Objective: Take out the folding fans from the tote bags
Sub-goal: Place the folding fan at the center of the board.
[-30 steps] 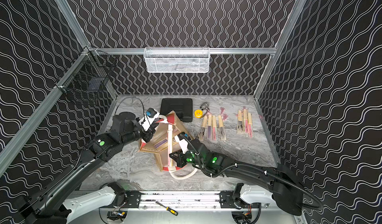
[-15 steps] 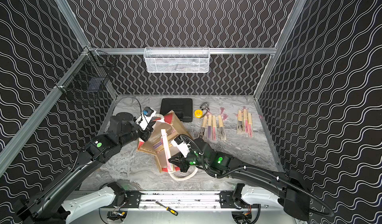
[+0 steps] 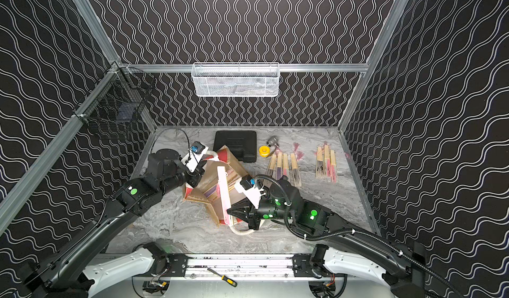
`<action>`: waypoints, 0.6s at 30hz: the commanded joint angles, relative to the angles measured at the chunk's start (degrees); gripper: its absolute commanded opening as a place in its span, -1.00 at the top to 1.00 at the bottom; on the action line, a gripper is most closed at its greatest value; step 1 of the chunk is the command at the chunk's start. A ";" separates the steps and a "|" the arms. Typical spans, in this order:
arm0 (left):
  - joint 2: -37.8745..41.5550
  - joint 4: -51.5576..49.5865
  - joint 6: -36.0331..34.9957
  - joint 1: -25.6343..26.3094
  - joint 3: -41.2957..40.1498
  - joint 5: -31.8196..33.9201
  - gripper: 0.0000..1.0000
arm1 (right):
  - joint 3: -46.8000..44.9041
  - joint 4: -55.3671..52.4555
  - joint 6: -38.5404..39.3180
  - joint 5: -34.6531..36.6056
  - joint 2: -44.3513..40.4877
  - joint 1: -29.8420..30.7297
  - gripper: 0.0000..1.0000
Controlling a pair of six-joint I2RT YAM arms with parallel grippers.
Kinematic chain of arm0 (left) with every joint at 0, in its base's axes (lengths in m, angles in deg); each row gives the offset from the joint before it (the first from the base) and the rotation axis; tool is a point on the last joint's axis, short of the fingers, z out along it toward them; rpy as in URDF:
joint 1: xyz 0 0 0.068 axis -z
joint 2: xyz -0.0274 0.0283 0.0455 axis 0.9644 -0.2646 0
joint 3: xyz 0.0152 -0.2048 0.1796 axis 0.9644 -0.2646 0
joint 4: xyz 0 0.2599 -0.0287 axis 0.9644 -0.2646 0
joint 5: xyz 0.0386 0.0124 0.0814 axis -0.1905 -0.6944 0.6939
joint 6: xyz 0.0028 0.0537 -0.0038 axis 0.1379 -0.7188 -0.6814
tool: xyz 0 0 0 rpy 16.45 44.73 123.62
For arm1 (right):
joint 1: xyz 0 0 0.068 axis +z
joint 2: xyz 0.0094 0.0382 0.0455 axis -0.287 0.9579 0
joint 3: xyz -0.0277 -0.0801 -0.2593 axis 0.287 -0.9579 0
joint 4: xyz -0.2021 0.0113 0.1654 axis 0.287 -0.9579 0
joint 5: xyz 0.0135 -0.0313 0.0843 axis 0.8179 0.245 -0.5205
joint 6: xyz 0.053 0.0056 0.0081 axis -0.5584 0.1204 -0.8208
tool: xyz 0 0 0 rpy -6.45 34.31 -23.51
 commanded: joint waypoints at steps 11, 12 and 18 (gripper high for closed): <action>-0.53 2.22 -0.41 -0.12 0.22 -0.88 1.00 | 10.94 -13.75 1.28 14.06 -3.36 -2.69 1.00; -0.54 2.24 -0.41 -0.15 0.24 -0.88 1.00 | 11.76 -14.38 1.45 14.62 -3.34 -3.49 1.00; -0.64 2.15 -0.34 -0.14 0.24 -1.10 1.00 | 19.38 -20.43 2.57 17.21 -1.14 -10.77 1.00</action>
